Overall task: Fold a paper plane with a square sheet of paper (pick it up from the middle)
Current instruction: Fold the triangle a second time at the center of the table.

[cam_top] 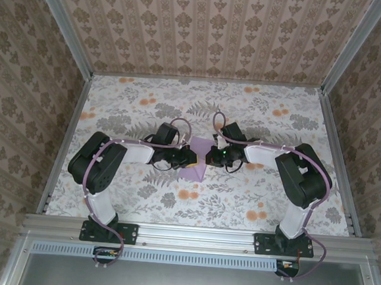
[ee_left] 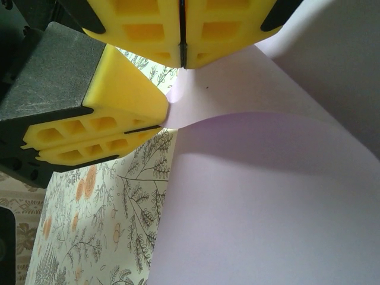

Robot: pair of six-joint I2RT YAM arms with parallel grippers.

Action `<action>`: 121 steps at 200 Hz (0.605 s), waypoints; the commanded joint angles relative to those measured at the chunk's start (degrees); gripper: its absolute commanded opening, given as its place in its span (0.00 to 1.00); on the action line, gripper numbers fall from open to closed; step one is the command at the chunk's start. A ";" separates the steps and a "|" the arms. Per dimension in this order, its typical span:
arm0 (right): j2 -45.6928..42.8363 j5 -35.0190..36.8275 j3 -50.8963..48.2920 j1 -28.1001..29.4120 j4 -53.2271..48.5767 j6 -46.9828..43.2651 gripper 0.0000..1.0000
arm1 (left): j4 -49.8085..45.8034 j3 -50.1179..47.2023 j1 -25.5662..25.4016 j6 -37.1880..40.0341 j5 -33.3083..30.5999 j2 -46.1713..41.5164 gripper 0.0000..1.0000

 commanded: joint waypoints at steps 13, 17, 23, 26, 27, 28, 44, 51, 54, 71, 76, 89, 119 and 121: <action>1.78 0.59 1.96 -0.34 -1.96 -1.77 0.00 | -0.81 1.63 -0.11 1.30 1.42 1.24 0.10; 1.81 0.60 1.99 -0.37 -2.03 -1.75 0.00 | -0.80 1.64 -0.11 1.34 1.45 1.32 0.10; 1.93 0.62 2.12 -0.35 -2.10 -1.82 0.00 | -0.78 1.68 -0.11 1.33 1.44 1.47 0.10; 1.95 0.64 2.08 -0.35 -2.12 -1.86 0.00 | -0.73 1.75 -0.11 1.35 1.54 1.51 0.10; 1.97 0.59 2.16 -0.35 -2.18 -1.87 0.00 | -0.77 1.76 -0.11 1.37 1.58 1.56 0.10; 1.98 0.57 2.16 -0.39 -2.20 -1.83 0.00 | -0.75 1.77 -0.11 1.38 1.55 1.58 0.10; 2.23 1.07 2.24 -0.35 -2.56 -2.04 0.00 | -0.80 1.89 -0.19 1.39 1.61 1.91 0.10; 2.32 1.23 2.37 -0.31 -2.73 -2.21 0.00 | -0.73 1.97 -0.19 1.47 1.61 2.04 0.10; 2.32 1.22 2.41 -0.34 -2.74 -2.25 0.00 | -0.76 1.95 -0.19 1.47 1.61 2.09 0.10; 2.39 1.53 2.69 -0.35 -3.00 -2.52 0.00 | -0.70 2.07 -0.28 1.48 1.78 2.39 0.10; 2.48 1.74 2.80 -0.40 -3.22 -2.70 0.00 | -0.69 2.12 -0.28 1.48 1.79 2.40 0.10; 2.55 2.21 3.10 -0.43 -3.71 -3.06 0.00 | -0.68 2.05 -0.28 1.43 1.79 2.36 0.10; 2.58 3.25 3.66 -0.43 -4.72 -3.94 0.00 | -0.43 1.96 -0.37 1.48 1.87 1.71 0.10; 2.55 3.31 3.72 -0.45 -4.74 -4.02 0.00 | -0.39 2.02 -0.37 1.48 1.87 1.63 0.10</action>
